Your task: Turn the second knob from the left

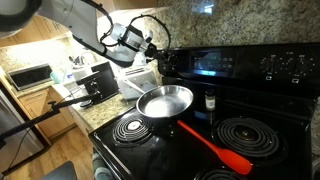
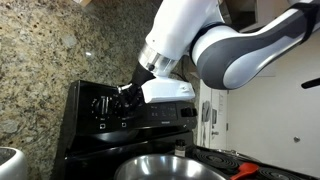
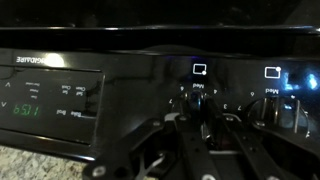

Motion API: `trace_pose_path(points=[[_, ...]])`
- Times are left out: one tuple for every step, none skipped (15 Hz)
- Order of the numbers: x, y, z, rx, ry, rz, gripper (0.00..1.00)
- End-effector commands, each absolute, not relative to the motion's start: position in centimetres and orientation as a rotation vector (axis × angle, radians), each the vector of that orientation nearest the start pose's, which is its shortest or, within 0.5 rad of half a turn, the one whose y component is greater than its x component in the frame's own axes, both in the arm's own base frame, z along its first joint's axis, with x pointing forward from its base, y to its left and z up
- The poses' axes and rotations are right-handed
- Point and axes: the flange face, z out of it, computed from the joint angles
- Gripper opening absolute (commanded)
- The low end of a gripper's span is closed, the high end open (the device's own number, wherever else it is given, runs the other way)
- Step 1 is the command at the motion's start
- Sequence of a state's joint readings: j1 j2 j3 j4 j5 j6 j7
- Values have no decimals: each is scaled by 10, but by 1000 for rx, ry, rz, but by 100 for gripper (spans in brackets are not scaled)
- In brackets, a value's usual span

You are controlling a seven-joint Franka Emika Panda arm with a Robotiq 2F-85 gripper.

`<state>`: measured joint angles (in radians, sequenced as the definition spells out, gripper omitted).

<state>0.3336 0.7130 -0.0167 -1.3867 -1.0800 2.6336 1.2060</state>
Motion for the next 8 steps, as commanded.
trace_pose_path(points=[[745,260,332,-2994,159,-1371,6],[746,257,333,-2968,210,-1337,6],[747,255,334,-2972,259,-1319,6],[748,253,335,-2950,294,-1298,6],[748,252,335,-2933,318,-1274,6],[749,250,337,-2926,360,-1259,6],[749,248,338,-2903,396,-1237,6],[750,245,339,-2885,427,-1216,6]])
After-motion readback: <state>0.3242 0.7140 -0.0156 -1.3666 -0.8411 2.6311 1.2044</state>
